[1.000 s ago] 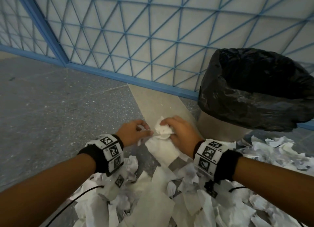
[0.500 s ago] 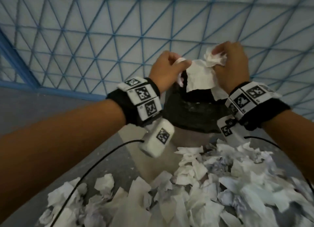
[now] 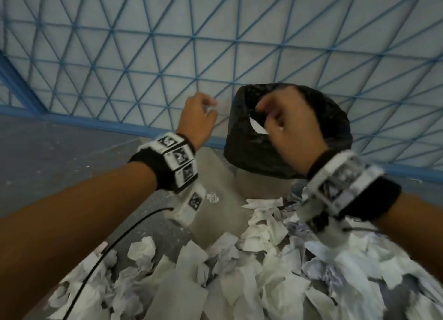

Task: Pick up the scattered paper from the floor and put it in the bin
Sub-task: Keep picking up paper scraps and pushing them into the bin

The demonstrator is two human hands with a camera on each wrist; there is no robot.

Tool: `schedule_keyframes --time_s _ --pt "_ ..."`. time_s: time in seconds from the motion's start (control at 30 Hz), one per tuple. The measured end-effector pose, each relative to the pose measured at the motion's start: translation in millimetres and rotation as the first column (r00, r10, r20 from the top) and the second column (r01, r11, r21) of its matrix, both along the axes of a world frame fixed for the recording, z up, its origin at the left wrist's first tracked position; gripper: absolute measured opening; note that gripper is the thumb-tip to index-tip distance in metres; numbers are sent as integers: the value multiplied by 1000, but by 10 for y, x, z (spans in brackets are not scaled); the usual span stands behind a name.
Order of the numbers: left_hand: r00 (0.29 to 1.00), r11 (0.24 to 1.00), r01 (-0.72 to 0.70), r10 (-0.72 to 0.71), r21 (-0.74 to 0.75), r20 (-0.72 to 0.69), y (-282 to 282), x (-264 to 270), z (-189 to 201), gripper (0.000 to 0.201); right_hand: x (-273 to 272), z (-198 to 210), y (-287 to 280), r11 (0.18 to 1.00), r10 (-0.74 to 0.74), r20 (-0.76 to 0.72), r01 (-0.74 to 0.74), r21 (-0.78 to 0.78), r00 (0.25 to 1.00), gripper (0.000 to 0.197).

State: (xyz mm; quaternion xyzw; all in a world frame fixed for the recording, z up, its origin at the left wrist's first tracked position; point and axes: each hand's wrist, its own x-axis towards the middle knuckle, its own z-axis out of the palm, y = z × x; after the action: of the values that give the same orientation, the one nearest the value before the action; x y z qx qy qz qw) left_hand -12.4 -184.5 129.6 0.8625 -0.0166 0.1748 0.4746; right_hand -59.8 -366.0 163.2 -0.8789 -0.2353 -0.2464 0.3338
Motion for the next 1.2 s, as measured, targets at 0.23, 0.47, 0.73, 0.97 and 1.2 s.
schedule_keyframes --time_s 0.23,0.47,0.73,0.97,1.2 --pt "721 703 527 -72 478 -689 315 -306 -1207 43 -431 -1437 99 654 -106 -629 -422 -628 770 51" --pt "555 435 767 -82 471 -828 -67 -391 -1749 66 -273 -2040 -141 641 -300 -657 -364 -676 691 64" --pt "644 739 602 -228 300 -730 -3 -589 -1617 31 -235 -2195 -43 609 -268 -605 -355 -709 749 34" --pt "491 402 847 -338 349 -803 -106 -1053 -1759 51 -268 -2131 -47 557 -380 -620 -365 -746 686 33" --pt "689 791 546 -236 276 -685 6 -1013 -1644 31 -265 -2051 -23 773 -218 -724 -337 -537 654 23"
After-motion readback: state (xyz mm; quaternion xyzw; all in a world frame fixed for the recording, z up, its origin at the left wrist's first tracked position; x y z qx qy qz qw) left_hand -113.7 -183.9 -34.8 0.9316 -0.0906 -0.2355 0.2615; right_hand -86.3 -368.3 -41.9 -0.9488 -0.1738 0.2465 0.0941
